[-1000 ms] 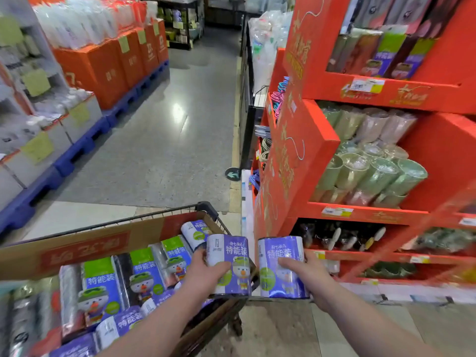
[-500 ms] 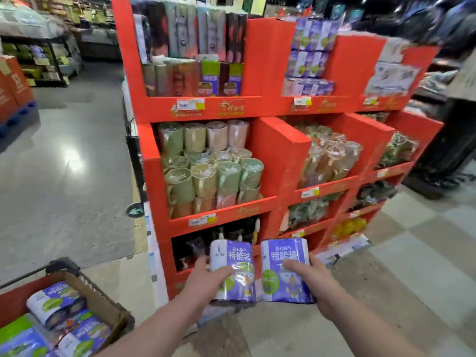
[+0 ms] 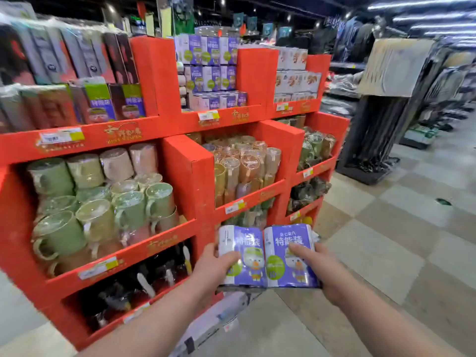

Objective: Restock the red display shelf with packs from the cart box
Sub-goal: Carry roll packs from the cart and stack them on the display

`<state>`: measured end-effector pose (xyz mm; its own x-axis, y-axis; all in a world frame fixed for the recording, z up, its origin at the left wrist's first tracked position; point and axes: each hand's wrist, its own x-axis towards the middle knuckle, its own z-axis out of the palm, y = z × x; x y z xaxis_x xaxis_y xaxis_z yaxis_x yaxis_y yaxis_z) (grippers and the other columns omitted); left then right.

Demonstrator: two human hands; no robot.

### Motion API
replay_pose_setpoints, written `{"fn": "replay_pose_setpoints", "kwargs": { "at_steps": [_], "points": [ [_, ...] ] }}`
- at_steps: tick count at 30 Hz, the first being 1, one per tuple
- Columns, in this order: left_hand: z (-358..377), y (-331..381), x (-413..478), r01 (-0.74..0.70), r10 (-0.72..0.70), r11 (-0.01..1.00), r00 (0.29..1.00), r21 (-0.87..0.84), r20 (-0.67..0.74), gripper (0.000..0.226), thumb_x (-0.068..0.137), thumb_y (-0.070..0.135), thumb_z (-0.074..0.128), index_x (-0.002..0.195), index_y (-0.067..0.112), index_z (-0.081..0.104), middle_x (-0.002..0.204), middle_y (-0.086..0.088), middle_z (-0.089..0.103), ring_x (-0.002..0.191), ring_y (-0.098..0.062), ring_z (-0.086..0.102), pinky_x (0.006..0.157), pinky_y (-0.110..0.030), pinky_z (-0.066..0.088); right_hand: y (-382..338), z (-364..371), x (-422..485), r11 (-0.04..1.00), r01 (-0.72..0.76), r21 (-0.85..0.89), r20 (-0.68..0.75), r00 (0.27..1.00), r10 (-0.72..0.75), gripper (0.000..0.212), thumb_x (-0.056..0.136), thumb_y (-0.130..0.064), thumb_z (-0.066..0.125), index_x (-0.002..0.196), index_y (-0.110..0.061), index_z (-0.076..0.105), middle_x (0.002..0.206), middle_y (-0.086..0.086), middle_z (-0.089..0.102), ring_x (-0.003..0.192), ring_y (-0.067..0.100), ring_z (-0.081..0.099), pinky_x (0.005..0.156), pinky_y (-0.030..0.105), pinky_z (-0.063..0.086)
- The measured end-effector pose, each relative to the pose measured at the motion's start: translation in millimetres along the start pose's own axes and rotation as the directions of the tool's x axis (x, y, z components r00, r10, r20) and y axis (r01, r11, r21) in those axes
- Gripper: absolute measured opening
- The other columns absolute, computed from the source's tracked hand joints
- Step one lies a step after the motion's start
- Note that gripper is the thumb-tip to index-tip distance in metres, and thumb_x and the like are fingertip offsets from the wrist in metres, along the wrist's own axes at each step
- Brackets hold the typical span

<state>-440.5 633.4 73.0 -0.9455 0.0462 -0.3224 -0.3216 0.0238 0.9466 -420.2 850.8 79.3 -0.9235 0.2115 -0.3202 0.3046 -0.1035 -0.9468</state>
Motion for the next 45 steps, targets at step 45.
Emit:
{"fn": "replay_pose_setpoints", "kwargs": {
  "at_steps": [45],
  "points": [
    [48.9,259.2,445.7,-0.328,0.236,0.939,0.832,-0.102,-0.502,0.052,0.066,0.037,0.075,0.111,0.017,0.059,0.102,-0.009,0.072,0.091,-0.032,0.069,0.084,-0.048,0.056,-399.3,76.0,569.2,0.713,0.630,-0.307,0.293,0.776,-0.559,0.033,0.083,-0.022,0.072,0.103,-0.004,0.054,0.102,0.006,0.065,0.076,0.015,0.060,0.054,0.018,0.045]
  ]
}}
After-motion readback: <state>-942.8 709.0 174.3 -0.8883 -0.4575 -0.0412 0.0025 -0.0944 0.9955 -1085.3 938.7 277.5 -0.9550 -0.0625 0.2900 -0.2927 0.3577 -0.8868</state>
